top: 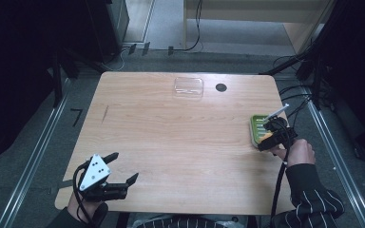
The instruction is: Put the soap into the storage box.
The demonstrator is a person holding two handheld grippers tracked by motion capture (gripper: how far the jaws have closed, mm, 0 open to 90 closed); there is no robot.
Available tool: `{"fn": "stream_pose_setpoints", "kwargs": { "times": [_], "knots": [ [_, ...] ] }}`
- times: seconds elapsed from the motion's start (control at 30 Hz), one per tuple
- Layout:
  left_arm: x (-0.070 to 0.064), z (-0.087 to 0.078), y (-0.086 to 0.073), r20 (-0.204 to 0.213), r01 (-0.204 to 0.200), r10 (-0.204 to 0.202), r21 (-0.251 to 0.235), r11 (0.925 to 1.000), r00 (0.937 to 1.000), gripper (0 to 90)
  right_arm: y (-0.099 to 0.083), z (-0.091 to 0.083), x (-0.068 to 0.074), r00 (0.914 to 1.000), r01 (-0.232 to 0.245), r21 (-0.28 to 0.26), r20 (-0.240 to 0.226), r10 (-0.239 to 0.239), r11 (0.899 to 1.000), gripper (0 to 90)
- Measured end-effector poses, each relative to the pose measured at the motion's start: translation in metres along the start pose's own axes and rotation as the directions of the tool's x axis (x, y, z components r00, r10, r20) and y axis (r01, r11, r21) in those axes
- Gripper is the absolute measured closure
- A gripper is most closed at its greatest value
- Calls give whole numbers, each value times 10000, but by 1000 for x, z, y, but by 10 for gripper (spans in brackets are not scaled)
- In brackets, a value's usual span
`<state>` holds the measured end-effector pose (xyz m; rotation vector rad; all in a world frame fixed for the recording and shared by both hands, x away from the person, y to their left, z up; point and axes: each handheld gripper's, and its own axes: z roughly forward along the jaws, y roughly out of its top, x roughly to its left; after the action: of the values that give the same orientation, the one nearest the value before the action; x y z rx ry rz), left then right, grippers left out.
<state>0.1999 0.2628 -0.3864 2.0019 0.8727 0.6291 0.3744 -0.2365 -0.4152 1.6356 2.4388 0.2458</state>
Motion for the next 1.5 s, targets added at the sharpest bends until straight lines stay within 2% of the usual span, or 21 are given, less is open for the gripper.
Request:
{"fn": "stream_pose_setpoints", "kwargs": {
  "times": [0.37,0.87,1.1,1.5],
  "knots": [
    [0,1,0,-6,-11,11,-7,10000,10000,136,0,0,-5,9999,-118,-451,107,123,9989,268],
    [-1,1,1,-25,-13,13,-15,10000,10000,136,10,-2,-5,9991,-233,-1053,315,268,9942,269],
    [-1,1,1,-19,-52,52,-1,10000,10000,136,14,1,-10,9985,-375,-1139,366,419,9928,269],
    [0,1,0,-8,11,-11,-47,10000,10000,136,24,3,-16,9979,-404,-1585,427,477,9865,269]
  ]
}}
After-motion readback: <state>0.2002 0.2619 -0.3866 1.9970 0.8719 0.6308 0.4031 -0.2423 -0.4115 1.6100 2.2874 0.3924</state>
